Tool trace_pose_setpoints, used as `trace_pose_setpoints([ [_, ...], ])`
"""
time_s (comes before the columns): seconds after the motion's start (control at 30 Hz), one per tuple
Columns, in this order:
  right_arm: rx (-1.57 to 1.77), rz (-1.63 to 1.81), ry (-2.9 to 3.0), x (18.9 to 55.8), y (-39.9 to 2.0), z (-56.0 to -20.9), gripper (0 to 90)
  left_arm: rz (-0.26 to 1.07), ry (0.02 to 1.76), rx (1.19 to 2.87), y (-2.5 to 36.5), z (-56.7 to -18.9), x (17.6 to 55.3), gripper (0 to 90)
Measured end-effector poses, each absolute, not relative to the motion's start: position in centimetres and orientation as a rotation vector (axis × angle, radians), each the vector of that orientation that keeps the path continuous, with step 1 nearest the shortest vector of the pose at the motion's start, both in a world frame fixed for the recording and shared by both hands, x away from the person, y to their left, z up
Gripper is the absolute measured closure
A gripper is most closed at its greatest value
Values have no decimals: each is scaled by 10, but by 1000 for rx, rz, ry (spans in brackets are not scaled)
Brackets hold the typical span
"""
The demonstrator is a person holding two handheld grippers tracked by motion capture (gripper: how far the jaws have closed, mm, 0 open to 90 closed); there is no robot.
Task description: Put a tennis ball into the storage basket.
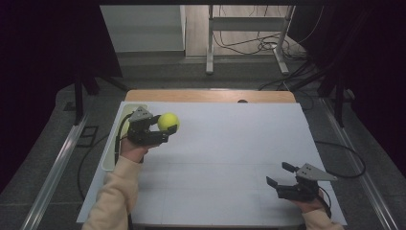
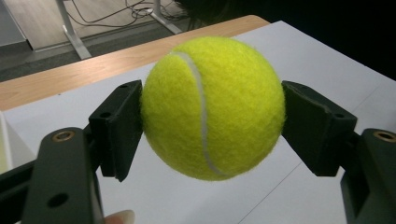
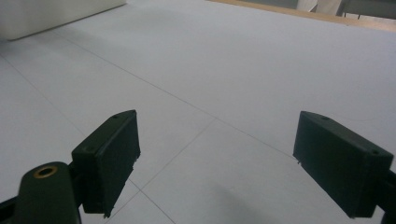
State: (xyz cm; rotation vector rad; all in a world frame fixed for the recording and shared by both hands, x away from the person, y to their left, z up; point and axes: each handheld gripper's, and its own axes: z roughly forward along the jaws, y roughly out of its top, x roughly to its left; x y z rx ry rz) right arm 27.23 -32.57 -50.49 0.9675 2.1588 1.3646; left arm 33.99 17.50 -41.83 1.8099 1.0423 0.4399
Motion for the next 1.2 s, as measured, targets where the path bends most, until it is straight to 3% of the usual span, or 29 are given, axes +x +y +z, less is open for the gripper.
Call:
trace_pose_setpoints([
  [1.2, 968, 1360, 2158, 272, -326, -505, 150, 557, 1167, 1753, 223, -416, 325, 260],
])
